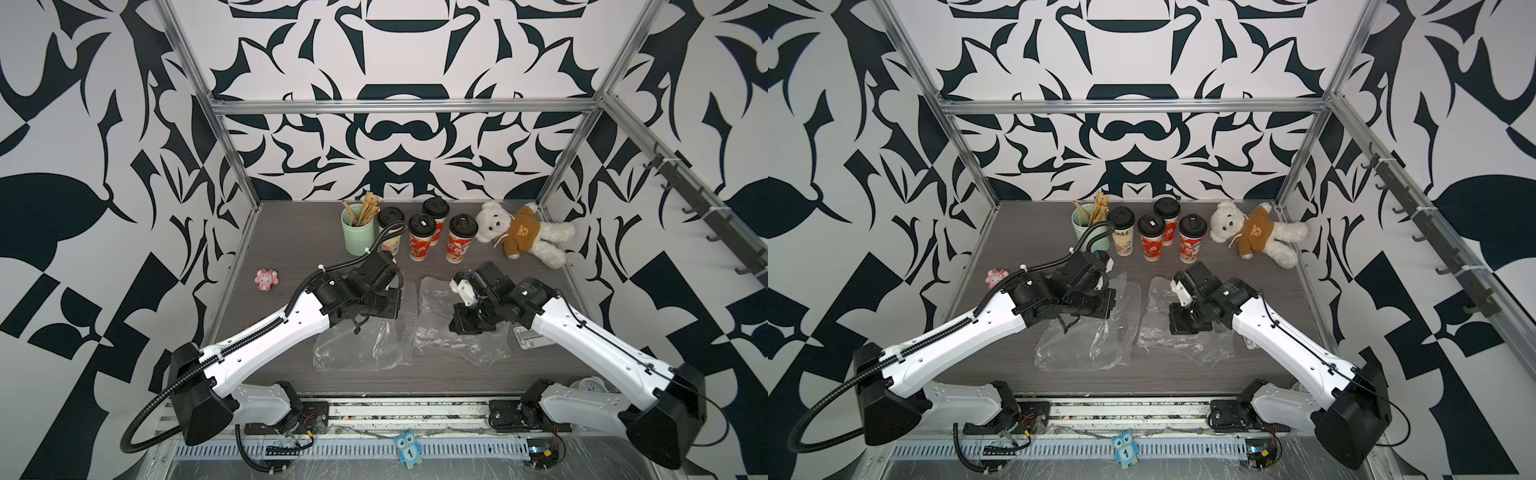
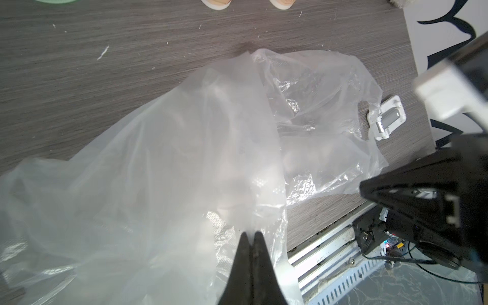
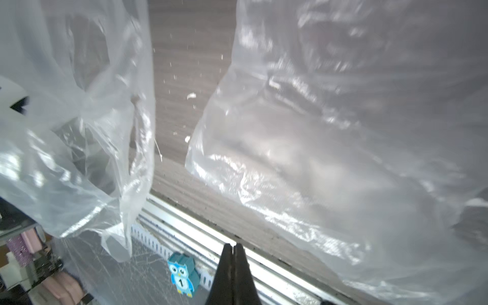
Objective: Pack milk tea into plastic carrier bags
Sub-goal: Pick up the plastic carrier bag from the center of the board, then pick up the milk tea cup at the center of the board.
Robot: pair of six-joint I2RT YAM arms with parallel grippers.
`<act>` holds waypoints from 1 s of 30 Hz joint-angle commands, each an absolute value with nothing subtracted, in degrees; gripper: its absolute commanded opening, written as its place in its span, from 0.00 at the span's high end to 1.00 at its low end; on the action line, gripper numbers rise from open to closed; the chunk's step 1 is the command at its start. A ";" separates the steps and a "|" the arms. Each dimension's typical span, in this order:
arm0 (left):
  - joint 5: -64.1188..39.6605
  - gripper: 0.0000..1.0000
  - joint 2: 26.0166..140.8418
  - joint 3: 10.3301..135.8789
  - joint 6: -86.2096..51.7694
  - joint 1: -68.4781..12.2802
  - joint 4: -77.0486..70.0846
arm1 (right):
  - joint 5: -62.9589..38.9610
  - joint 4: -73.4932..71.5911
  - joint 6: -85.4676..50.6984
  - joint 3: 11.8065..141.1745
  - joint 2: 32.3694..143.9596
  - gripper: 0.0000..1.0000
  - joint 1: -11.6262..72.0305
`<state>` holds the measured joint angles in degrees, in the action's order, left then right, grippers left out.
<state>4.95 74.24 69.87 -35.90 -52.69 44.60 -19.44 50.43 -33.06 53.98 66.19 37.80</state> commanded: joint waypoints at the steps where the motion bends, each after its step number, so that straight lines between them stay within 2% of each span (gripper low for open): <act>1: 5.73 1.00 71.49 71.41 -35.00 -51.95 47.29 | -20.98 51.40 -38.92 50.70 65.02 1.00 40.67; 7: 5.68 1.00 68.40 71.38 -34.98 -51.06 45.47 | -18.72 51.18 -40.87 47.03 66.46 1.00 43.96; 15: 0.99 1.00 65.75 71.07 -35.16 -50.89 40.87 | -10.78 50.84 -38.57 49.69 70.54 1.00 44.17; 21: -0.14 1.00 65.66 70.94 -34.59 -50.79 41.18 | -8.60 52.57 -32.31 55.40 75.85 1.00 38.84; 30: -0.76 1.00 64.21 70.03 -32.98 -49.63 42.43 | -4.61 56.35 -24.06 68.55 77.62 1.00 31.29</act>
<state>0.05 65.60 70.15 -34.00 -50.43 41.39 -7.51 54.35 -28.34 63.26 77.28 32.97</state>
